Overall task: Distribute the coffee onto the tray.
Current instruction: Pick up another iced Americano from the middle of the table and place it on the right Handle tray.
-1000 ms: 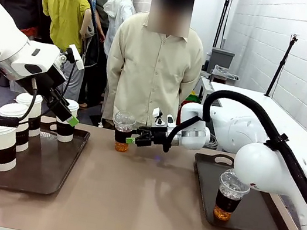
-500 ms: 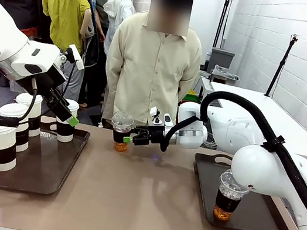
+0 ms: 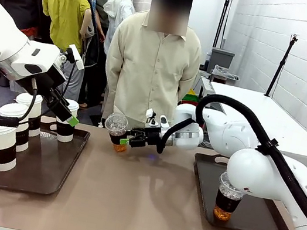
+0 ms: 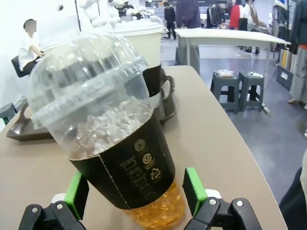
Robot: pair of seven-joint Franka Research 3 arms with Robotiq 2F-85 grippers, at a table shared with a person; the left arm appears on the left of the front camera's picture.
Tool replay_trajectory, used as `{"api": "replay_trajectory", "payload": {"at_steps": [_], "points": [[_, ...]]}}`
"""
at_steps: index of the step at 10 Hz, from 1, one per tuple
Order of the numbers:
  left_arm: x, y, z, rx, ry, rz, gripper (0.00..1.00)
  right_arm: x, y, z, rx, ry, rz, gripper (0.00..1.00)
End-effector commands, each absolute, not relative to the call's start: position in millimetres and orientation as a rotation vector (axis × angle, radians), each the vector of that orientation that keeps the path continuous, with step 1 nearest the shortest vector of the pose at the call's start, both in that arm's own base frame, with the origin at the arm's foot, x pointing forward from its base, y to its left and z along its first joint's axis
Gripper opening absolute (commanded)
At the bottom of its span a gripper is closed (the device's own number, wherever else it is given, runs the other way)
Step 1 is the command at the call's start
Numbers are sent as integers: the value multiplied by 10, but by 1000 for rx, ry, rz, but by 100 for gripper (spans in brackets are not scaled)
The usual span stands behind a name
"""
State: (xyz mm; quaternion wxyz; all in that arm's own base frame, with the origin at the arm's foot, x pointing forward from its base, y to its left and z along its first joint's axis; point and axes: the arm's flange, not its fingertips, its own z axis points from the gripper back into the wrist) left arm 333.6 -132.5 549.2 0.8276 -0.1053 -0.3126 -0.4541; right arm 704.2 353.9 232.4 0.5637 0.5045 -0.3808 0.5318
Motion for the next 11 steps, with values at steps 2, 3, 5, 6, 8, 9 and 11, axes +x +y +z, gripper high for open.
{"api": "replay_trajectory", "payload": {"at_steps": [2,3,5,6,8,9,11], "points": [[3334,-1316,5494,-224,-660,-966,100,7177,3593,2392,1121,-990,1146,100],[3334,-1316,5494,-224,-660,-966,100,7179,3622,2424,1149,-1031,1117,100],[3334,-1316,5494,-224,-660,-966,100,7192,3661,2450,1195,-1041,1112,100],[3334,-1316,5494,-224,-660,-966,100,7200,3680,2445,1228,-1031,1111,100],[3334,-1316,5494,-224,-660,-966,100,7211,3675,2439,1262,-1011,1098,100],[3334,-1316,5494,-224,-660,-966,100,7208,3682,2435,1256,-1005,1097,100],[3334,-1316,5494,-224,-660,-966,100,7202,3692,2413,1281,-953,1104,65]]}}
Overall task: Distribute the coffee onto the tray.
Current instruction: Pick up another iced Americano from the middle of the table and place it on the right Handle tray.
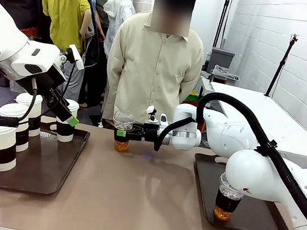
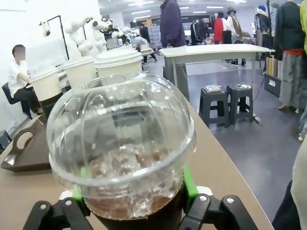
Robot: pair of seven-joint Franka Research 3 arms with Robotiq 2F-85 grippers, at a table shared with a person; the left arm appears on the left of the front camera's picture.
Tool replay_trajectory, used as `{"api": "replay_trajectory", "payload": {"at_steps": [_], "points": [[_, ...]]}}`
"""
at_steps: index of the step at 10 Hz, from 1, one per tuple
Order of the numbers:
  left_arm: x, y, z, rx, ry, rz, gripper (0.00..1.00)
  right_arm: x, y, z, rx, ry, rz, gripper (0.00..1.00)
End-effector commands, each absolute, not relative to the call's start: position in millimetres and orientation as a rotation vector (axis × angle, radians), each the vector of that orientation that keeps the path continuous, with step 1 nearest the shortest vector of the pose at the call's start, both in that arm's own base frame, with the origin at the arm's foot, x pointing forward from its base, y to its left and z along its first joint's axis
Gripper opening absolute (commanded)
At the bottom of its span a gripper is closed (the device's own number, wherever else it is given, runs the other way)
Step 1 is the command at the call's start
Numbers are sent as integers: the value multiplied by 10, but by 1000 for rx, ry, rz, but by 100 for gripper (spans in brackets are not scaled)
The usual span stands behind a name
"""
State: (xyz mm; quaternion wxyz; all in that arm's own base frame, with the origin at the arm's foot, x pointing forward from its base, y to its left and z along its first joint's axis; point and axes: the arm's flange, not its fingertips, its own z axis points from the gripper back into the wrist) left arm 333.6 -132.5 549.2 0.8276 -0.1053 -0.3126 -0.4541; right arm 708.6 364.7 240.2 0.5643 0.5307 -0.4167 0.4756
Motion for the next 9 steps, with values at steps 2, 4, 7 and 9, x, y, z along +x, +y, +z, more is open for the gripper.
{"api": "replay_trajectory", "payload": {"at_steps": [2,4,7,9], "points": [[3334,-1316,5494,-224,-660,-966,100,7175,3700,2425,1297,-989,1129,46],[3334,-1316,5494,-224,-660,-966,100,7158,3695,2433,1297,-991,1131,46],[3334,-1316,5494,-224,-660,-966,100,7131,3683,2575,1275,-998,1170,46],[3334,-1316,5494,-224,-660,-966,100,7119,3617,2795,1283,-1004,1172,46]]}}
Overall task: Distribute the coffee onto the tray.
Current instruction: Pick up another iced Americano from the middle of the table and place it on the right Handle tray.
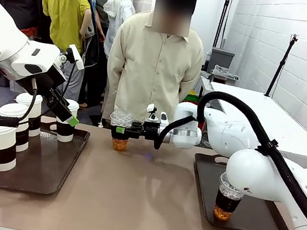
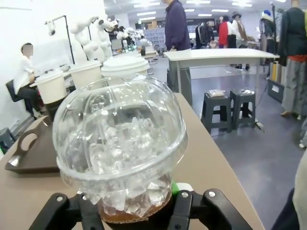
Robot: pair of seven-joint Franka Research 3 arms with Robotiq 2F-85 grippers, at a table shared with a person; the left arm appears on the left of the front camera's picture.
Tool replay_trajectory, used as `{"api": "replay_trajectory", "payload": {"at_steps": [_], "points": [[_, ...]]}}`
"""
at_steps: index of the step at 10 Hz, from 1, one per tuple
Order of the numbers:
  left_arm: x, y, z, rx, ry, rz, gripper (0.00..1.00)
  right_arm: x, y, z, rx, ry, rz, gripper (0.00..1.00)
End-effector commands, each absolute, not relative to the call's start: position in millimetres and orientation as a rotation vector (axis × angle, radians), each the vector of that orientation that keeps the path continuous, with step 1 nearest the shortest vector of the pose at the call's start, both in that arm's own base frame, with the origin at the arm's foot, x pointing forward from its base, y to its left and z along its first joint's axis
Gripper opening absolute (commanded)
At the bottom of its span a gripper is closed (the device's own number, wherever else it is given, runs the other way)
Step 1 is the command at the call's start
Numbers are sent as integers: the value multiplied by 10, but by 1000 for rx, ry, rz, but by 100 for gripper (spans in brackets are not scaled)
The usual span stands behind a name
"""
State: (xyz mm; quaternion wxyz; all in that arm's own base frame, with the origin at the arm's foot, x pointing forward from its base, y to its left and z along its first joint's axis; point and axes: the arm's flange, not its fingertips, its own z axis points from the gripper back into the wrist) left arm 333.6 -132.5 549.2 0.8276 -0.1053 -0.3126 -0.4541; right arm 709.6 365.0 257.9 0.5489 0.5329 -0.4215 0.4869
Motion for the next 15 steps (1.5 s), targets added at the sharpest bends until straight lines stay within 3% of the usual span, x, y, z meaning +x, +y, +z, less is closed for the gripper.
{"api": "replay_trajectory", "payload": {"at_steps": [1,8,15], "points": [[3334,-1316,5494,-224,-660,-966,100,7100,3580,2938,1278,-1006,1184,46],[3334,-1316,5494,-224,-660,-966,100,6676,2584,4022,1280,-958,1217,46],[3334,-1316,5494,-224,-660,-966,100,6453,1776,4167,1289,-958,1184,46]]}}
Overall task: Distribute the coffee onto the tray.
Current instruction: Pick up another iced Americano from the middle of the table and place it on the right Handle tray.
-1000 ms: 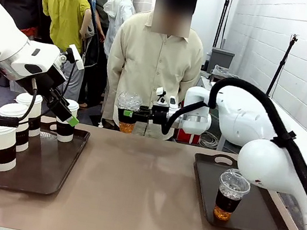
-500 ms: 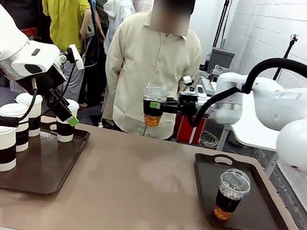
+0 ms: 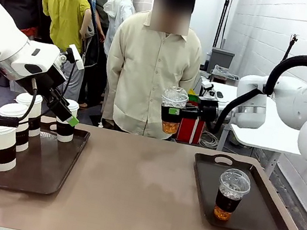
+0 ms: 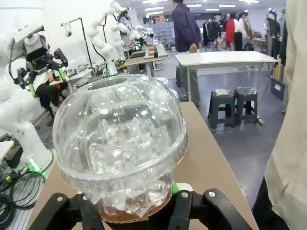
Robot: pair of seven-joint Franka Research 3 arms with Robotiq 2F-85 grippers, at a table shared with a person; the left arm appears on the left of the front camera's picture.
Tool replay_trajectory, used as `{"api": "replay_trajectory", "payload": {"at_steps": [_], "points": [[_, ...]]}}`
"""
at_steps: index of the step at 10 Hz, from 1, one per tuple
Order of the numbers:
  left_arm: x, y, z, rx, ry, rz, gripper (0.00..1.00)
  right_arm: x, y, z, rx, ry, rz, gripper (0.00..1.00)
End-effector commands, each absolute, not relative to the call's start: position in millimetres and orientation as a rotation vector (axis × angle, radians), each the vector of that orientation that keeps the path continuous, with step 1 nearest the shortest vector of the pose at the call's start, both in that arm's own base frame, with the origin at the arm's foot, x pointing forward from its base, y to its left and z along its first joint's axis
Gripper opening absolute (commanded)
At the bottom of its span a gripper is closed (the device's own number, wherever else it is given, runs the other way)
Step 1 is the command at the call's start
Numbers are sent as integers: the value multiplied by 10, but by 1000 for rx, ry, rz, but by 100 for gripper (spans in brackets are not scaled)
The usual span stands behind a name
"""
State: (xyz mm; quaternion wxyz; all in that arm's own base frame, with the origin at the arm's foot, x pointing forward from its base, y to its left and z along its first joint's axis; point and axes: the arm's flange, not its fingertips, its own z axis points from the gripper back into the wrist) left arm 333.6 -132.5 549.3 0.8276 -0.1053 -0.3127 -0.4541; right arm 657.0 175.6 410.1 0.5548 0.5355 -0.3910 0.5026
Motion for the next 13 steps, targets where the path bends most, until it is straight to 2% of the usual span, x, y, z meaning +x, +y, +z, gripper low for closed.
{"api": "replay_trajectory", "payload": {"at_steps": [1,2,7,13], "points": [[3334,-1316,5494,-224,-660,-966,100,6451,1800,4151,1314,-936,1171,46],[3334,-1316,5494,-224,-660,-966,100,6570,1756,4101,1265,-924,1187,46],[3334,-1316,5494,-224,-660,-966,100,6552,1721,4046,1267,-911,1182,46],[3334,-1316,5494,-224,-660,-966,100,6231,510,4147,1224,-1084,1123,46]]}}
